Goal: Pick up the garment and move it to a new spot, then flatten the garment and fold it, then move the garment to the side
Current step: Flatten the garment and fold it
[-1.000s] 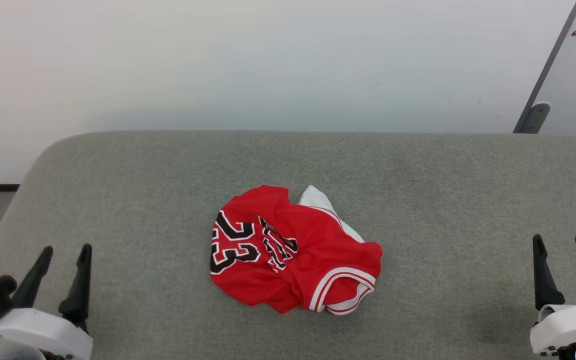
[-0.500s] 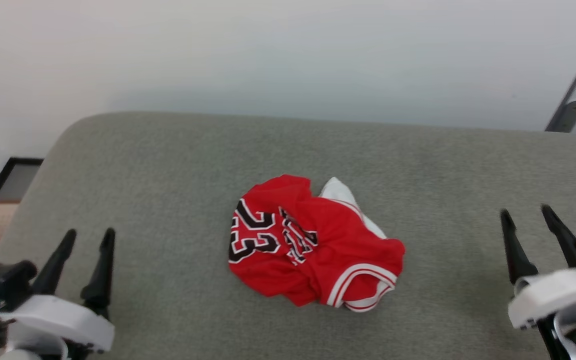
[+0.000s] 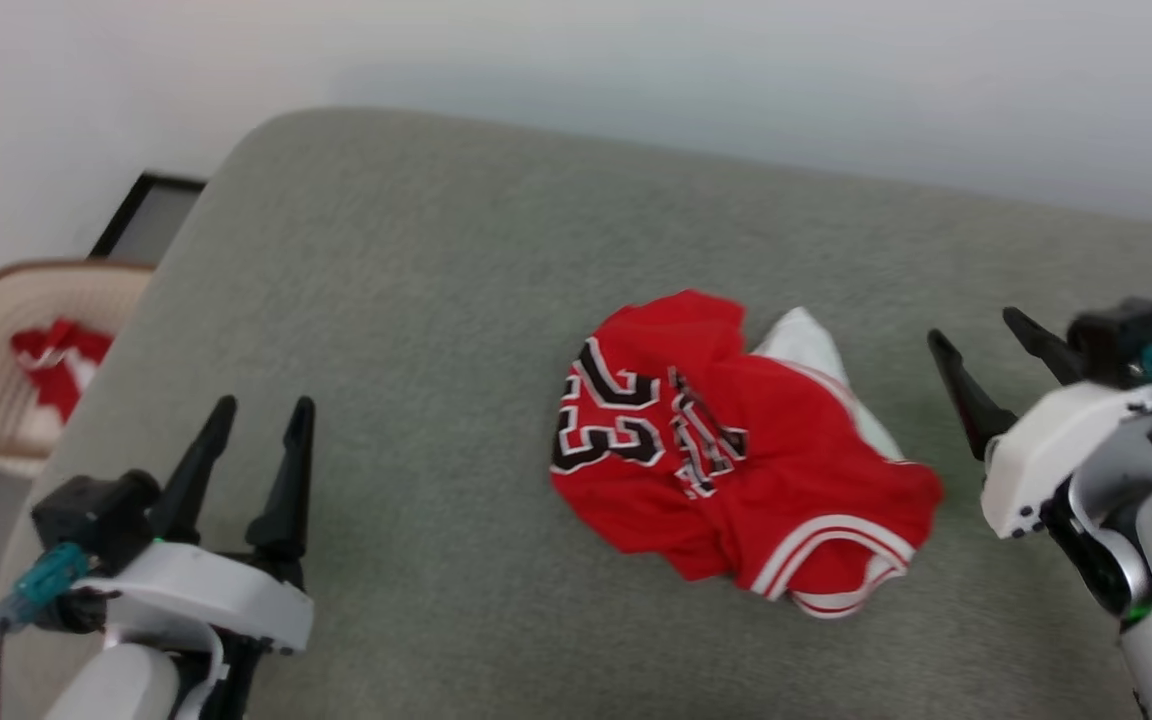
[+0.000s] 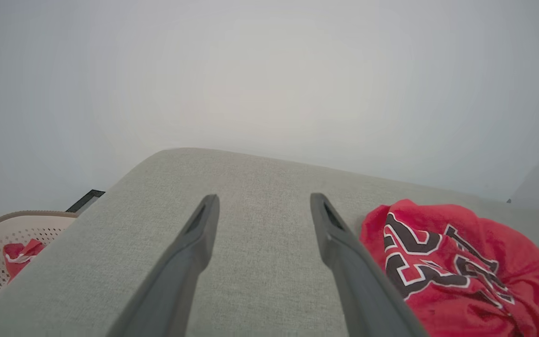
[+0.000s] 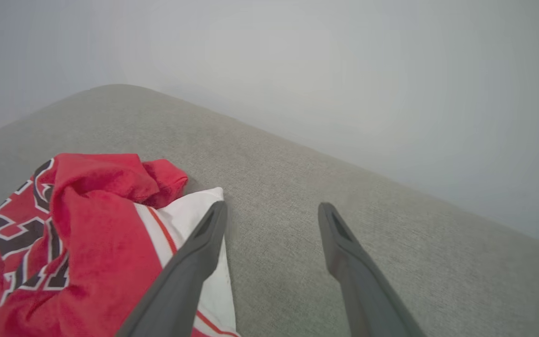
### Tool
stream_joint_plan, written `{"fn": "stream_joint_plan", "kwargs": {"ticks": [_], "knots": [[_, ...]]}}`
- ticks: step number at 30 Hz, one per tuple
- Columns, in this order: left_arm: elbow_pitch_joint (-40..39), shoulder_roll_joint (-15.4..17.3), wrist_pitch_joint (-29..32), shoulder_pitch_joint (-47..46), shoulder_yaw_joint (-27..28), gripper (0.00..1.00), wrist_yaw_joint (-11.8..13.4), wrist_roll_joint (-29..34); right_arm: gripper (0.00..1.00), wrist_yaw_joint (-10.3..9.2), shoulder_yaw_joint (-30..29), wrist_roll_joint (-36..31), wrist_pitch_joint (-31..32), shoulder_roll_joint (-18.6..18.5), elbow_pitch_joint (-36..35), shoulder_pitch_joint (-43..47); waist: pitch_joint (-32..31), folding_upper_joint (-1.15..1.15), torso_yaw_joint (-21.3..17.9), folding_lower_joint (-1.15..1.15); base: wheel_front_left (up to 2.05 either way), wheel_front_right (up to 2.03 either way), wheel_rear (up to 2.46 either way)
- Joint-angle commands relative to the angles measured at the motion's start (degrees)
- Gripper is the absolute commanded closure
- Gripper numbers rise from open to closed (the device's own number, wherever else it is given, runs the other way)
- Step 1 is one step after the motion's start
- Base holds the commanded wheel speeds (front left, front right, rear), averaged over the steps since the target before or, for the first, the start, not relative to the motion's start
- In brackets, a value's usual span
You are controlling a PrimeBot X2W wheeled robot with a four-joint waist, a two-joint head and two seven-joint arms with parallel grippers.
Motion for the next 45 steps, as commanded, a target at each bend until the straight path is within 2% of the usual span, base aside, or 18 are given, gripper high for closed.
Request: {"fn": "stream_joint_plan", "kwargs": {"ticks": [1,13,16,17,19,27,35,41,45], "knots": [[0.90,-0.98,-0.63,-1.11,-0.11,0.00,0.56,0.60,0.00,-0.08,2.19,1.16,0.97,-1.05,1.30,-1.89,4.32,0.00,4.56,0.00,0.00,0.00,0.00],[5.97,-5.34,-1.85,-4.73,-0.82,0.00,-1.30,1.00,0.00,-0.08,12.57,9.77,11.30,-5.06,11.09,-8.01,7.32,0.00,8.20,0.00,0.00,0.00,0.00],[6.64,-5.65,-1.88,-5.25,-0.82,0.00,-1.60,1.03,0.00,-0.08,14.19,9.67,13.19,-6.01,12.83,-8.80,7.54,0.00,8.43,0.00,0.00,0.00,0.00],[7.22,-5.93,-1.98,-5.52,-0.72,0.00,-2.13,1.04,0.53,-0.08,15.79,10.29,14.86,-6.14,14.46,-8.80,7.70,0.00,8.51,0.00,0.00,0.00,0.00],[7.78,-6.13,-2.09,-5.75,-0.57,0.00,-2.46,0.94,1.00,-0.08,16.75,10.10,14.92,-6.65,15.63,-9.35,7.72,0.00,8.49,0.00,0.00,0.00,0.00],[9.40,-5.07,-2.30,-5.32,0.63,0.00,-2.70,1.28,1.00,-0.09,12.73,11.64,11.56,-6.10,17.03,-11.51,5.94,0.00,6.05,0.00,0.00,0.00,0.00],[8.29,-2.74,-1.81,-3.58,1.77,0.00,-2.13,1.20,1.00,-0.09,6.66,12.26,12.30,-9.20,12.03,-7.34,3.24,0.00,1.79,0.00,0.00,0.00,0.00],[6.14,-0.63,-0.40,-1.95,2.29,0.00,-1.08,1.26,1.00,-0.09,-3.03,9.65,13.99,-11.71,7.40,0.53,1.38,0.00,-2.14,0.00,0.00,0.00,0.00],[4.74,0.19,0.54,-1.52,2.46,0.00,-0.53,0.94,1.00,-0.09,-10.56,6.95,15.33,-11.27,5.69,6.56,0.64,0.00,-4.15,0.00,0.00,0.00,0.00]]}}
